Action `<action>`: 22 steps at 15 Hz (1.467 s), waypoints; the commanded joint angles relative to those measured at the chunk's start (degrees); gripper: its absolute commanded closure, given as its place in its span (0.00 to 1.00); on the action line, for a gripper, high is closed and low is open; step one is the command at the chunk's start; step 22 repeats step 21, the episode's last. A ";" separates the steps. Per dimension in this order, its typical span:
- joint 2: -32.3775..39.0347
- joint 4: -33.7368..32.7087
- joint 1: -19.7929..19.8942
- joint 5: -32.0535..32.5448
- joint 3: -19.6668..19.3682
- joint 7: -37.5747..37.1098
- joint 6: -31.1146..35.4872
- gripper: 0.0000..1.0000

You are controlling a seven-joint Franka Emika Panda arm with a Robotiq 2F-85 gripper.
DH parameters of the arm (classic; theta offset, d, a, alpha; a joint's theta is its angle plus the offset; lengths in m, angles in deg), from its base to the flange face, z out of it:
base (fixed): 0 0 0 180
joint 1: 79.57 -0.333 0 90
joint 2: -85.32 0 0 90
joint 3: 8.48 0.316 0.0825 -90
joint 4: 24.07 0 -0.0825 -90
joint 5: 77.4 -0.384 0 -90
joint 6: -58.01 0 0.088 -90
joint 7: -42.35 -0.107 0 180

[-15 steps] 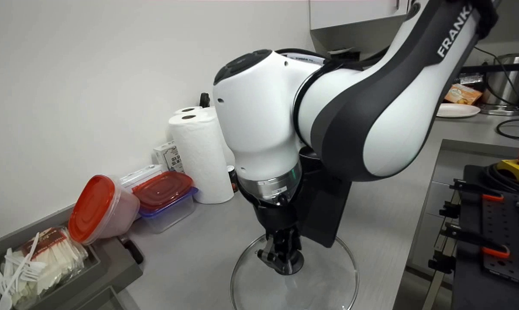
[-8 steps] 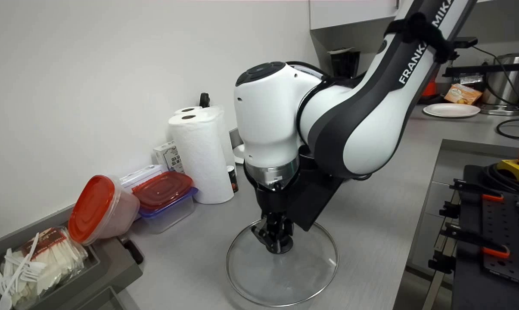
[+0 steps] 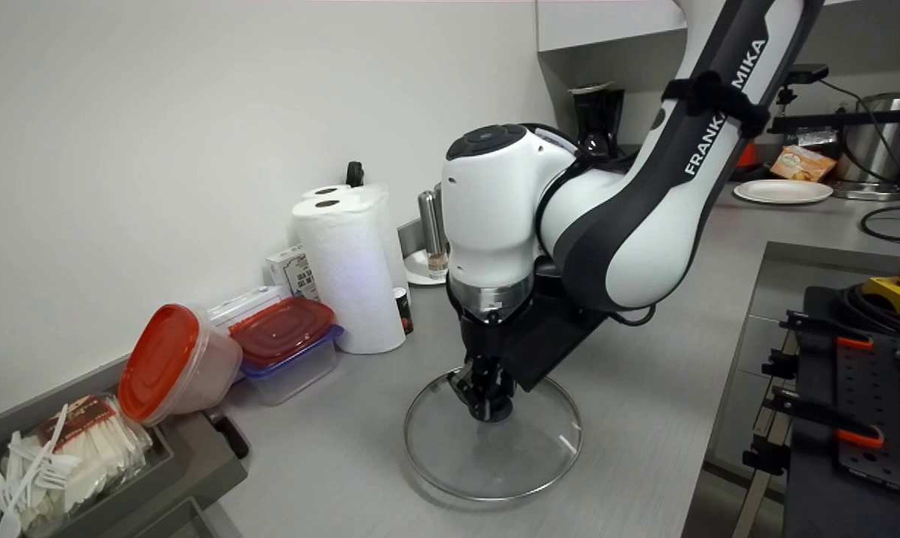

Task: Uncover the pot and put the lid on the counter

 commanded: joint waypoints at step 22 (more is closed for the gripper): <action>0.08 2.39 -1.21 1.64 -2.25 -2.50 1.67 0.25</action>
